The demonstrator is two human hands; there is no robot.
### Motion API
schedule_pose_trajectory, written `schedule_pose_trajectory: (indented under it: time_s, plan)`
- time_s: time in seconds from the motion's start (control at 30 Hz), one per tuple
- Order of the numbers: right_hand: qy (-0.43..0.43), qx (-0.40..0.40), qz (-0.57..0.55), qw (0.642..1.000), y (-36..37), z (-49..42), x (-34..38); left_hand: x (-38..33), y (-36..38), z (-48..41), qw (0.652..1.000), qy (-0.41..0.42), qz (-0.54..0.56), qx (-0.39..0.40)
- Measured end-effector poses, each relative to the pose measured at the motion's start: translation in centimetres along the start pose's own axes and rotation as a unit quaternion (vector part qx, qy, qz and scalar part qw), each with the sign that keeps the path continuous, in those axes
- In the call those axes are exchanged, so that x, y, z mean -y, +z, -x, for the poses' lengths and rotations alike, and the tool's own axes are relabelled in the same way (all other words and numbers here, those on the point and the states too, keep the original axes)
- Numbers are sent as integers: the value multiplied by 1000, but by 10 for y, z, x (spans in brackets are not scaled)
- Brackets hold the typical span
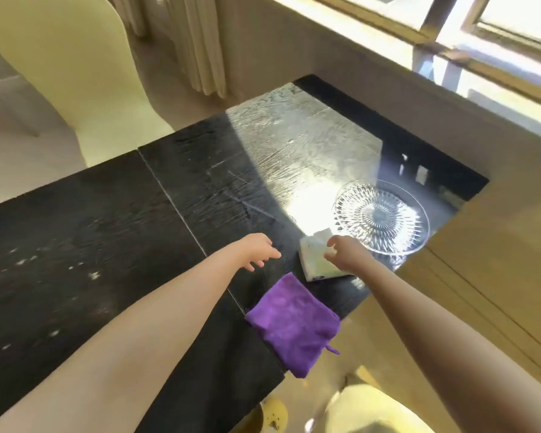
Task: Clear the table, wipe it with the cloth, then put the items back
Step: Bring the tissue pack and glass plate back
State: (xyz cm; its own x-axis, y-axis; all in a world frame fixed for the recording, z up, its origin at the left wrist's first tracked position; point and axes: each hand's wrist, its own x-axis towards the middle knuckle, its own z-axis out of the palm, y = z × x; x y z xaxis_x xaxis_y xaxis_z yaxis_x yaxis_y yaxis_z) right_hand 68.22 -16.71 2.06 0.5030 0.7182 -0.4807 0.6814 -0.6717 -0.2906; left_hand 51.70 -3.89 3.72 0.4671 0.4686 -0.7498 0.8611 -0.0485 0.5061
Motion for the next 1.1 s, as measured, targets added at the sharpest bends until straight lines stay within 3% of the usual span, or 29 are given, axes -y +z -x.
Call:
schedule_pose_trajectory:
  time_s: [0.17, 0.33, 0.53, 0.63, 0.67, 0.73, 0.8, 0.9, 1.0, 1.1]
  plan:
    - [42, -56, -10, 997, 13, -13, -52, -31, 66, -50, 995, 0, 89, -33]
    - [38, -81, -35, 995, 28, -24, -61, -45, 94, -83, 991, -25, 74, -105]
    - [50, -56, -232, 970, 27, -39, -85, -39, 97, -115, 956, -77, 265, -96]
    - [151, -125, -366, 910, 26, -38, -92, -50, 92, -110, 963, -50, 245, -103]
    - [209, -141, -426, 869, 24, -39, -94, -53, 91, -108, 967, -39, 223, -116]
    - [309, -121, -567, 754, 19, -42, -99, -56, 87, -101, 969, -23, 201, -141]
    - [330, -79, -643, 686, 12, -44, -106, -50, 81, -99, 965, -22, 210, -158]
    - [314, -95, -692, 643, 3, -51, -115, -37, 67, -96, 953, -25, 250, -167]
    - [327, -122, -683, 642, 3, -59, -120, -17, 47, -93, 938, -25, 299, -172]
    - [305, -144, -713, 615, -1, -64, -115, 8, 27, -90, 918, -34, 357, -171]
